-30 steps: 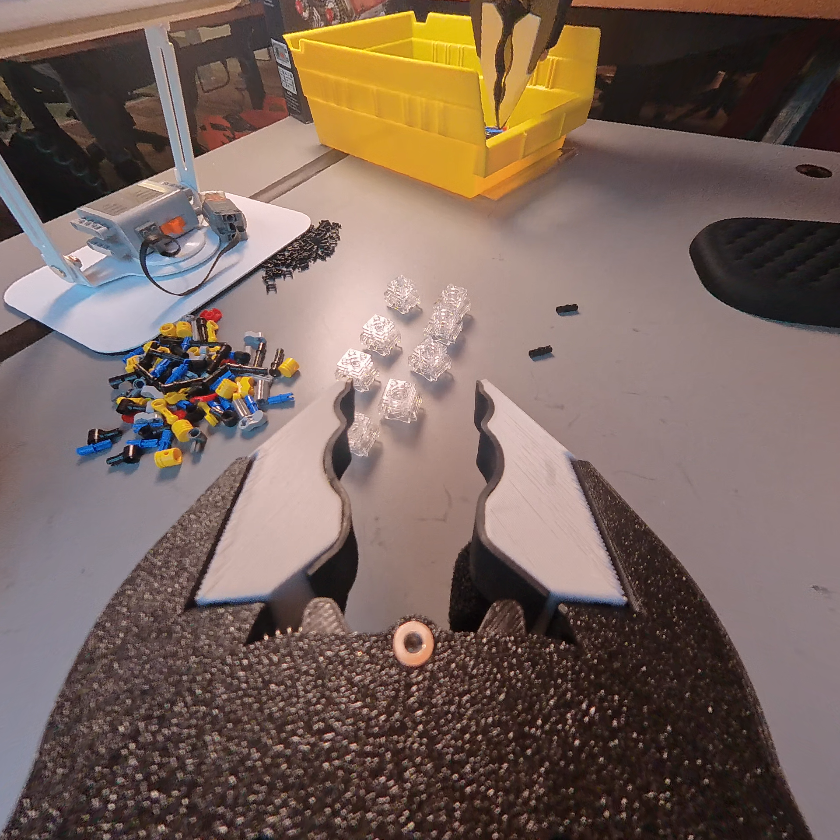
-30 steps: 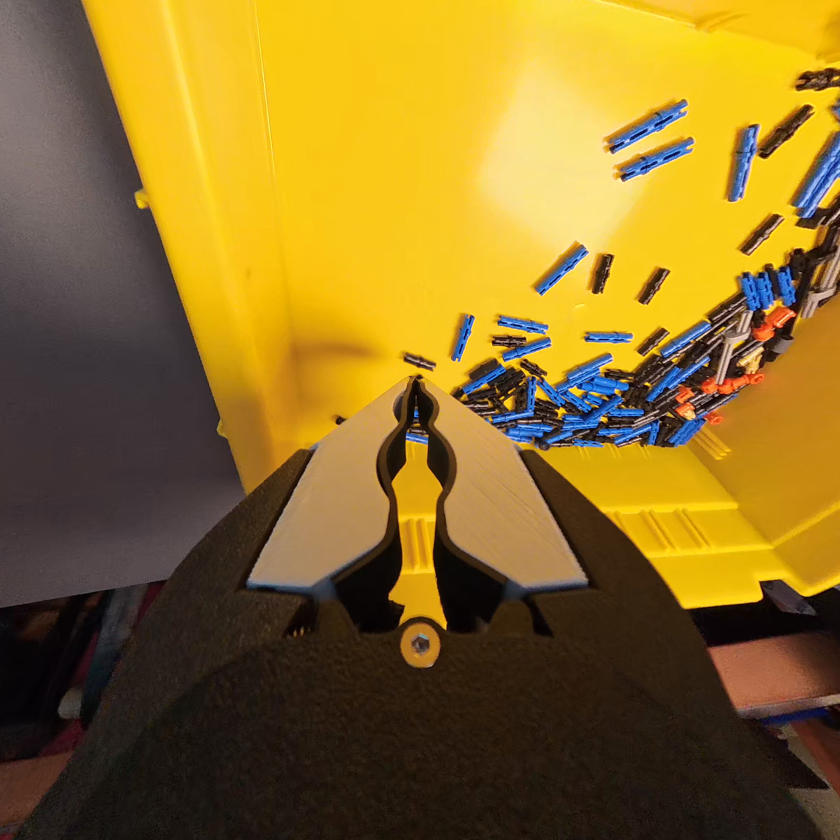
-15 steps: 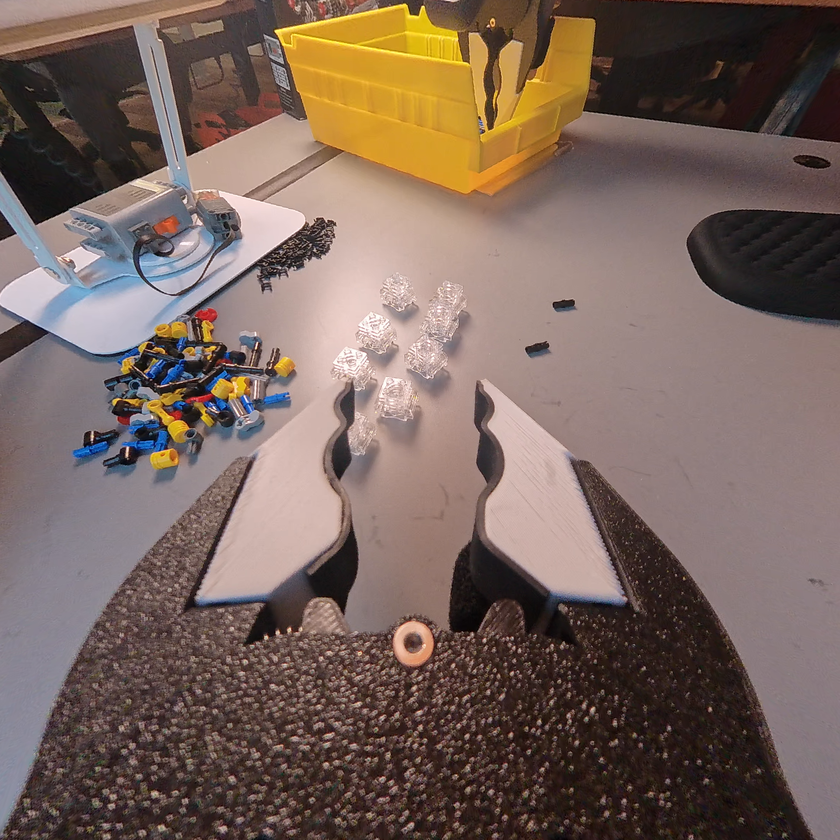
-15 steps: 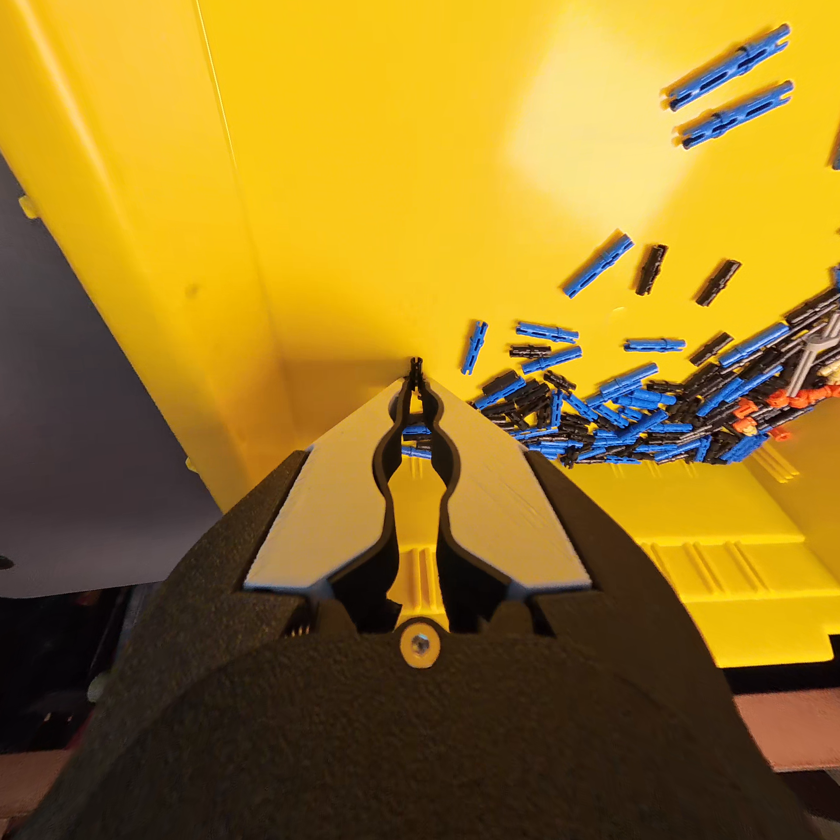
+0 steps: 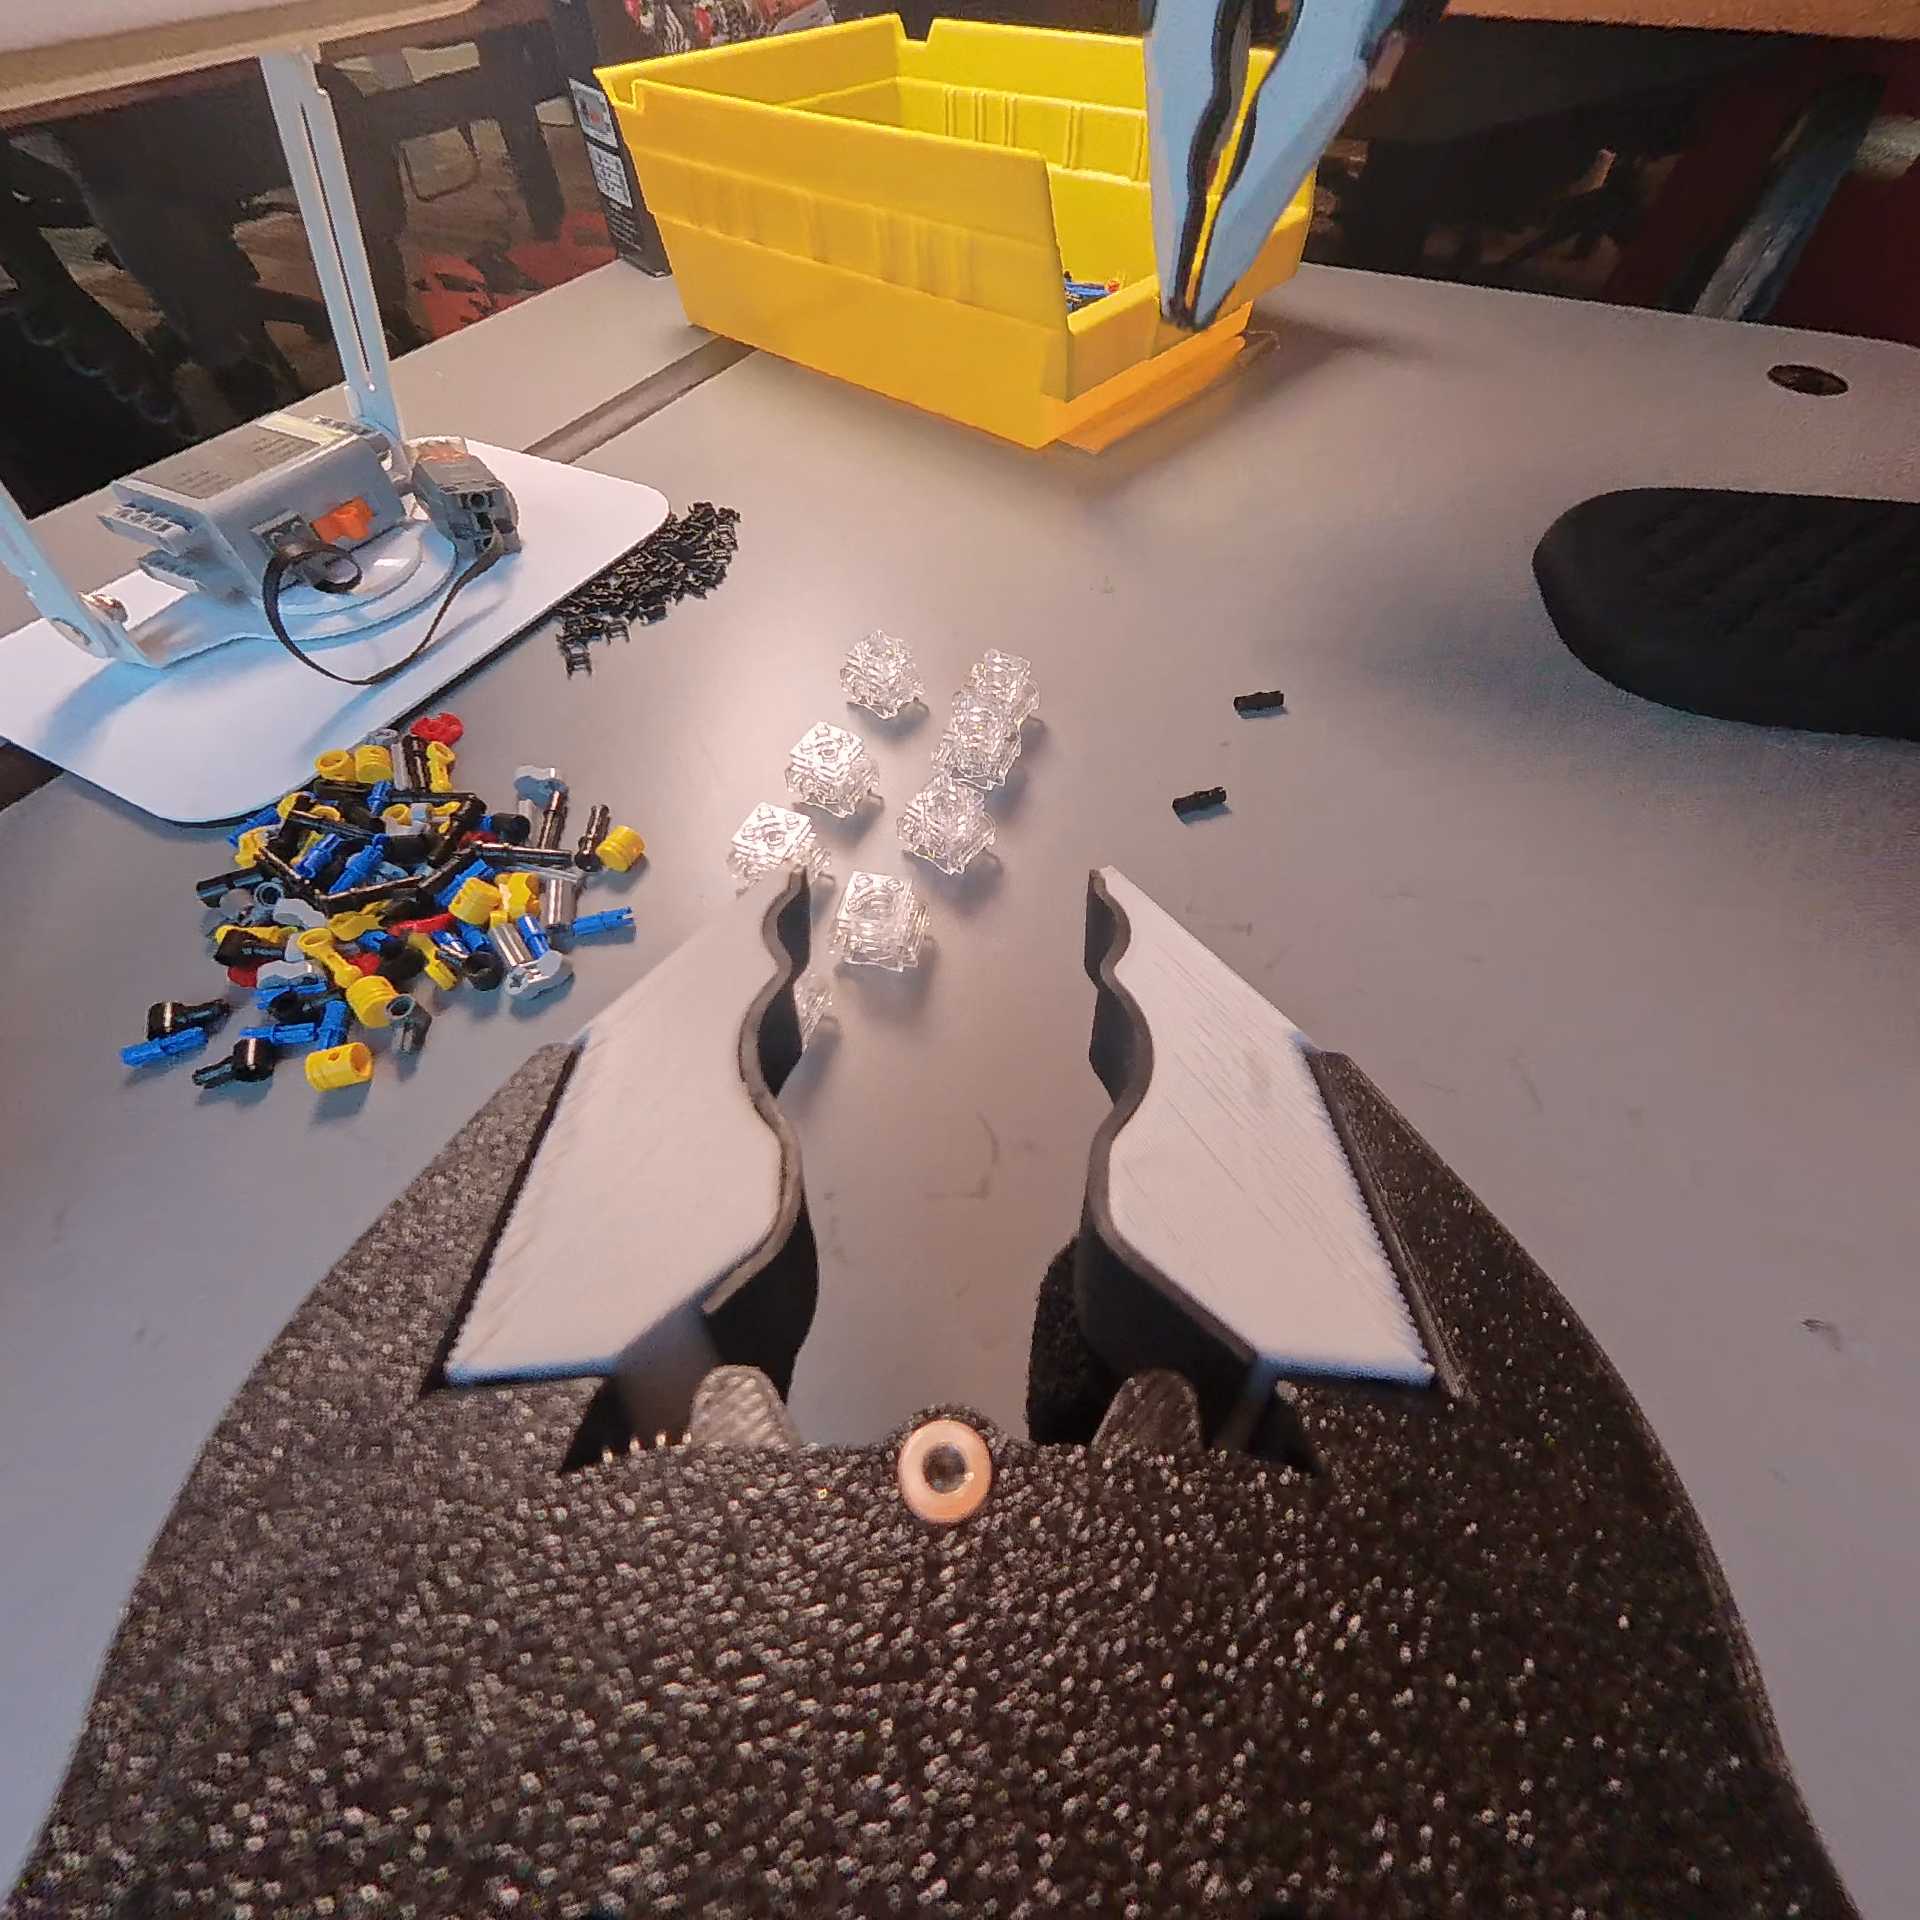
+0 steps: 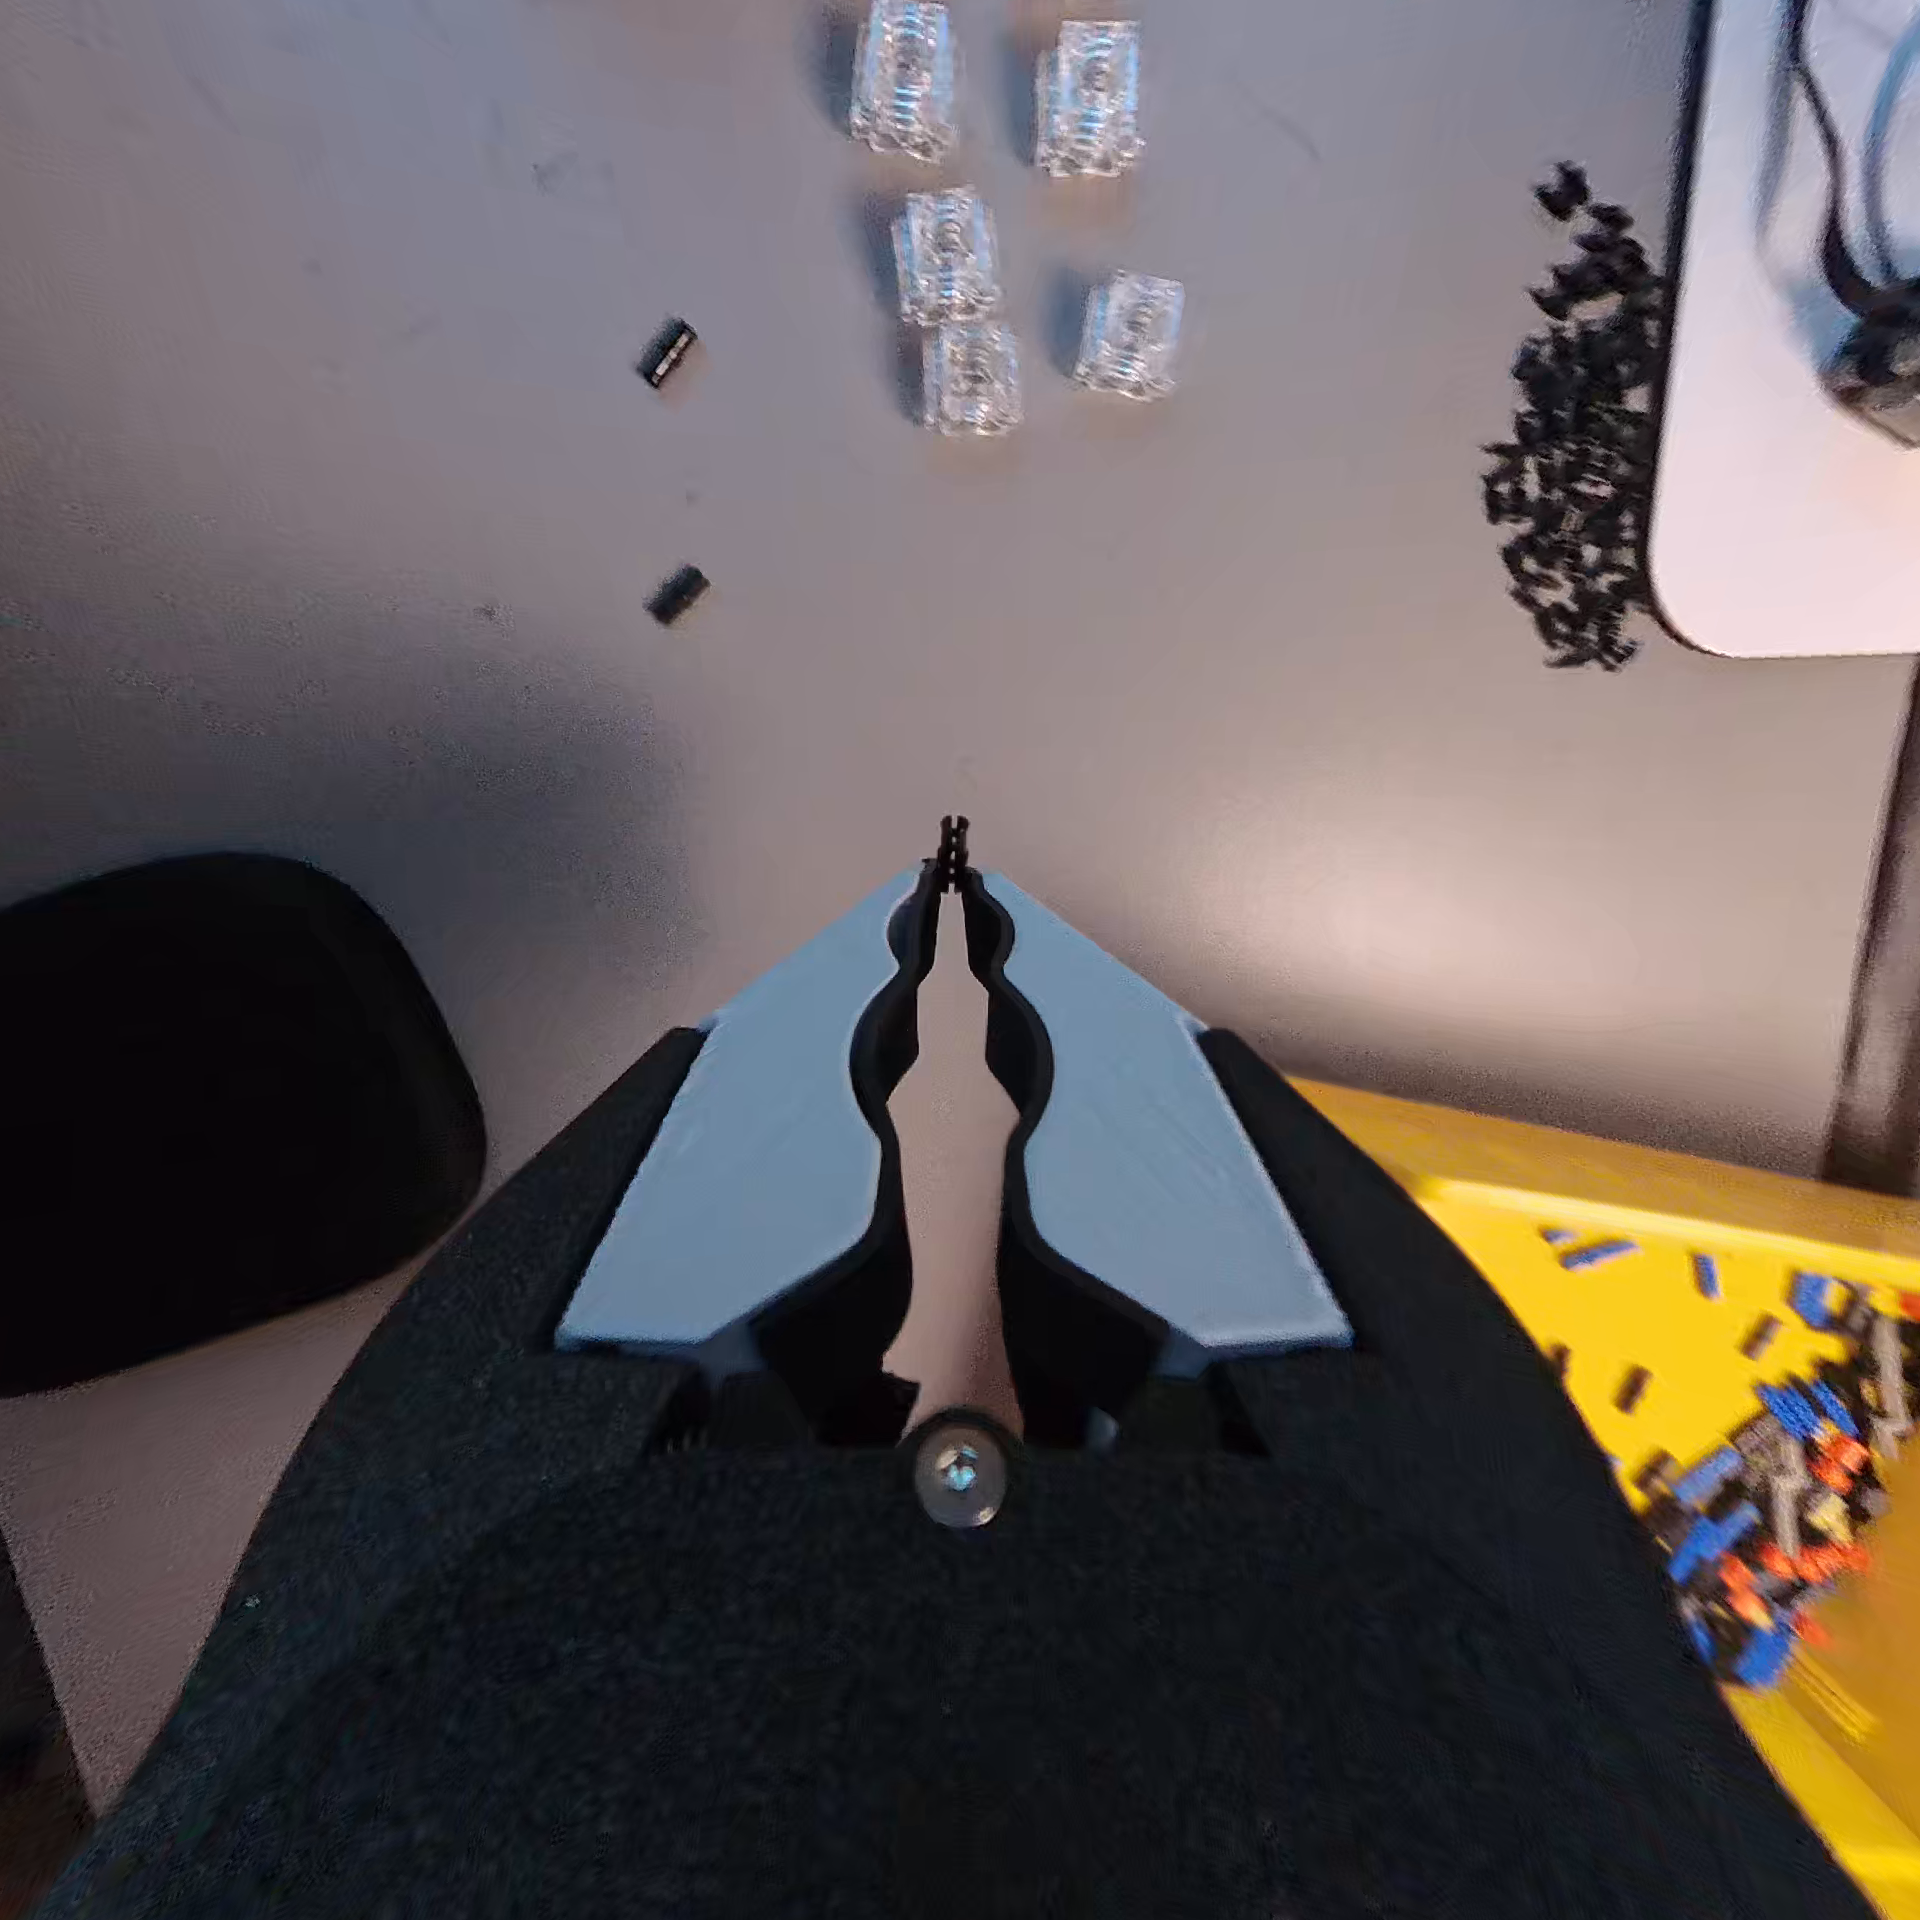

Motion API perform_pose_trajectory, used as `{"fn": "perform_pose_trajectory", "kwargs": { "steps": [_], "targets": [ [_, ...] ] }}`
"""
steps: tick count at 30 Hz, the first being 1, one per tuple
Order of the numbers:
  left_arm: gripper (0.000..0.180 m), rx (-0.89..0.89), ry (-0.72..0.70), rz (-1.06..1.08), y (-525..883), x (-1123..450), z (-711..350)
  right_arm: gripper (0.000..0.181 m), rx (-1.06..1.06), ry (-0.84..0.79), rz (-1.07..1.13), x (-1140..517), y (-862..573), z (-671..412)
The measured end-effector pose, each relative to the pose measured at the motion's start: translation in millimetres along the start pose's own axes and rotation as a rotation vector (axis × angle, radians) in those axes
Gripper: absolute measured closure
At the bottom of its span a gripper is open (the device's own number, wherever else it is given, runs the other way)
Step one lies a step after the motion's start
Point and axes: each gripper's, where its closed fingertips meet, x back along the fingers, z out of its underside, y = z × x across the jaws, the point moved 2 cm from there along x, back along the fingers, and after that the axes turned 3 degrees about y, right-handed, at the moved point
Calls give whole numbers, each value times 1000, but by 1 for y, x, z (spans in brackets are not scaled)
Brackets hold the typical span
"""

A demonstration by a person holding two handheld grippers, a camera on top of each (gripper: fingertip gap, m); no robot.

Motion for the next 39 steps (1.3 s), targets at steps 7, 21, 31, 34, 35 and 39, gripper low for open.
{"fn": "perform_pose_trajectory", "kwargs": {
  "steps": [7,21,31,34,35,39],
  "targets": [
    [129,-17,-12,-21,1,4,-3,177,-29,-62,-6,-69,32,-22],
    [129,2,10,2,0,-3,3,165,-210,282,383,73,-92,132],
    [129,3,15,-25,6,-2,6,165,102,765,105,7,-107,215],
    [129,20,13,-17,8,-2,6,166,104,777,95,5,-111,216],
    [129,20,13,-17,8,-2,5,166,98,773,91,5,-112,216],
    [129,15,19,-14,7,-3,6,172,81,756,44,0,-109,217]
  ]
}}
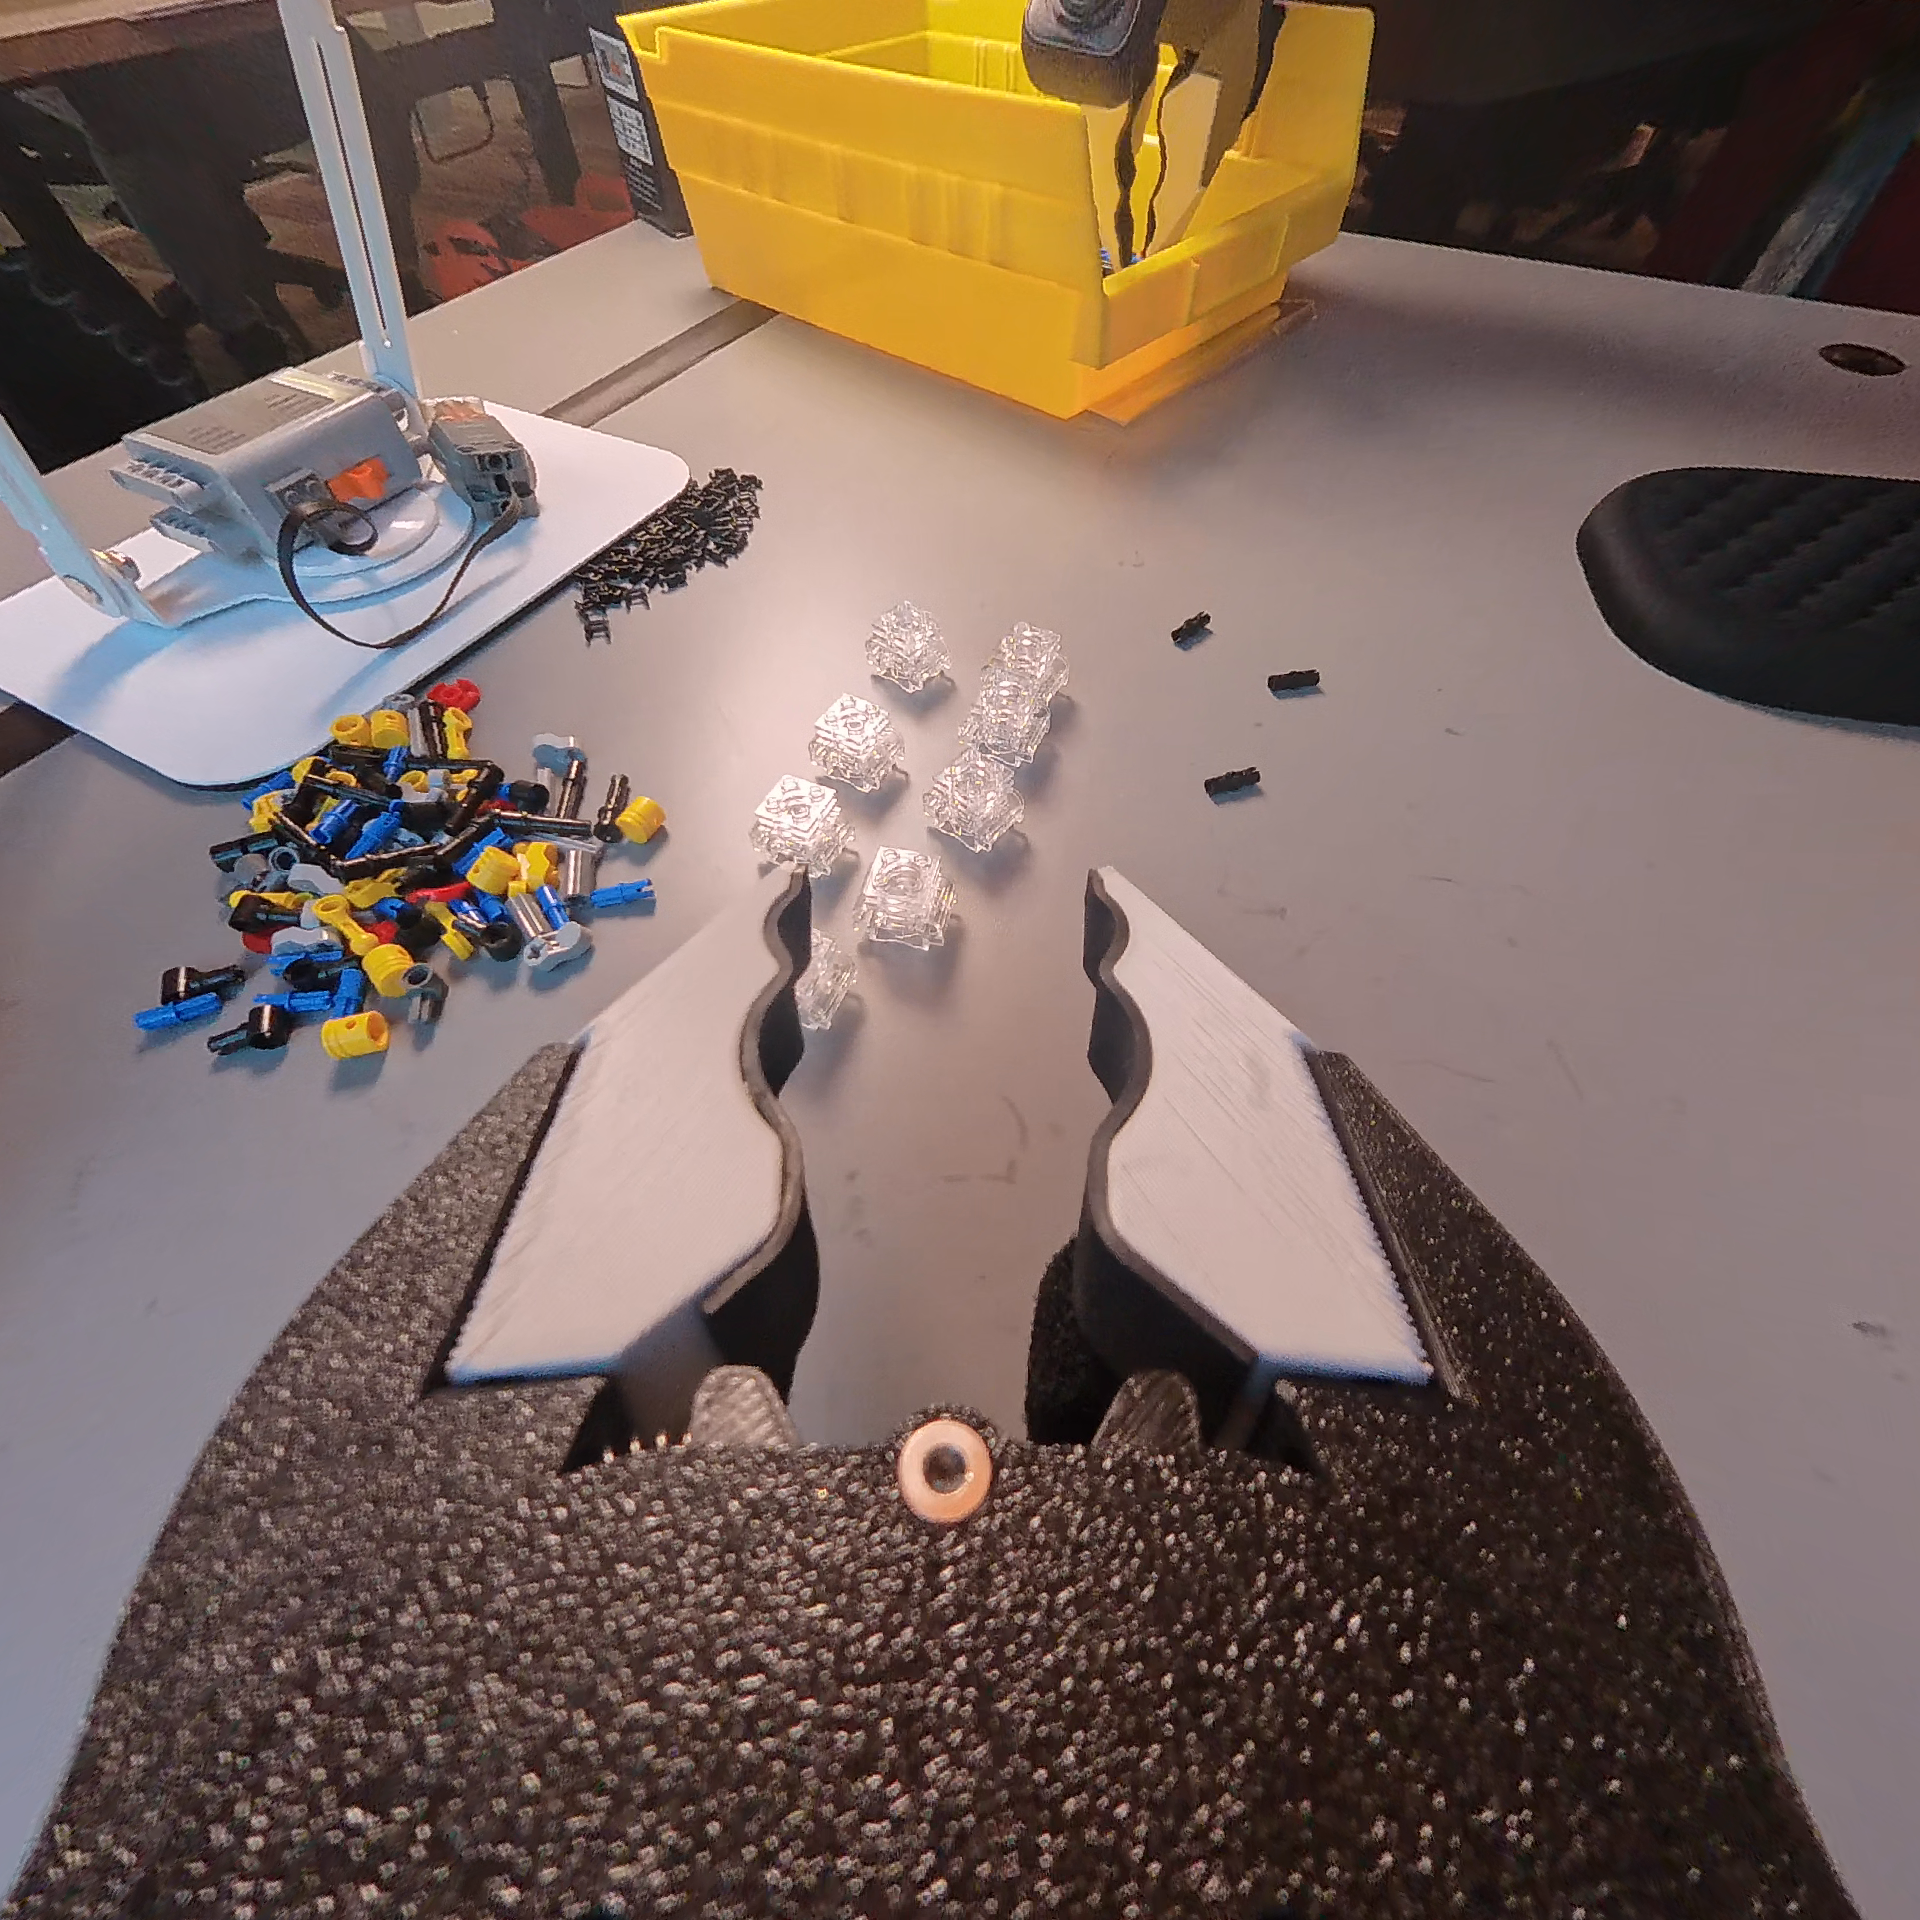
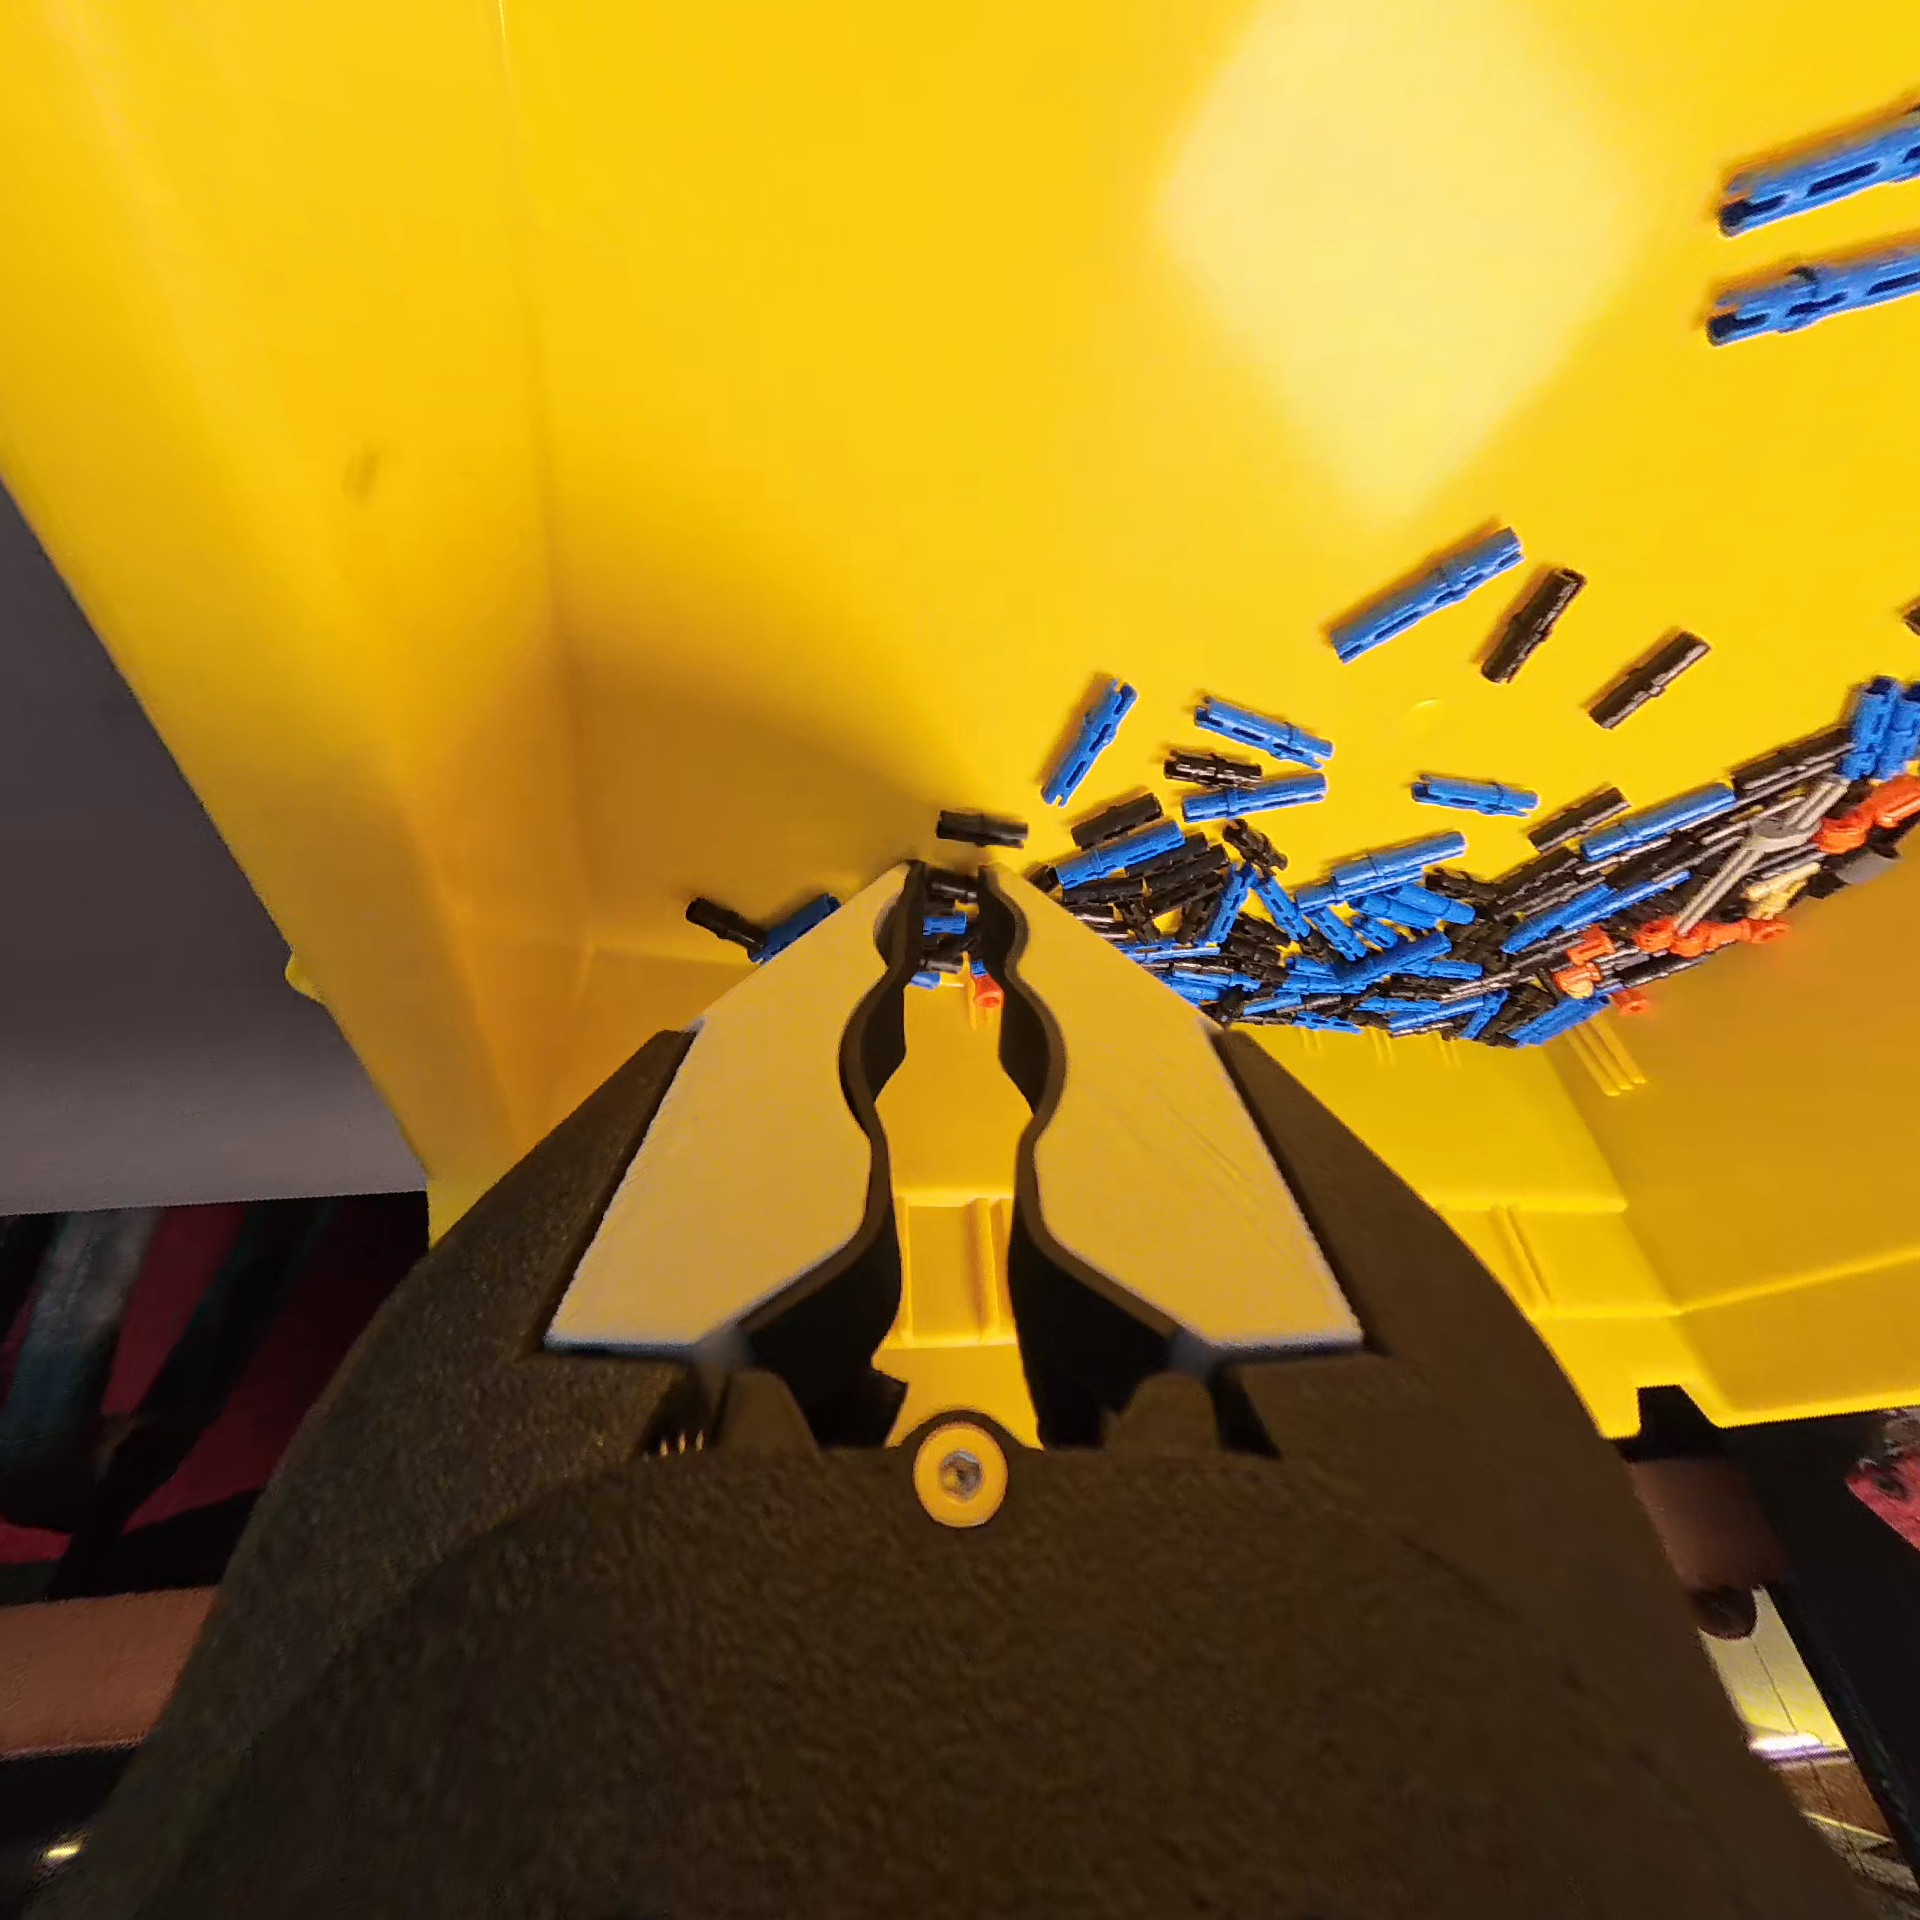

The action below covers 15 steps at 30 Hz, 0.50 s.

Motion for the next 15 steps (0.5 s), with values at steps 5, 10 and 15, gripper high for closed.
{"fn": "perform_pose_trajectory", "kwargs": {
  "steps": [5,10,15],
  "targets": [
    [129,10,-2,-2,1,0,0,167,-7,-5,-26,4,-2,0],
    [129,15,1,-2,3,0,0,162,-76,-43,-69,8,-7,-4],
    [129,18,-4,1,3,1,0,170,-140,-85,-149,3,-6,-6]
  ]
}}
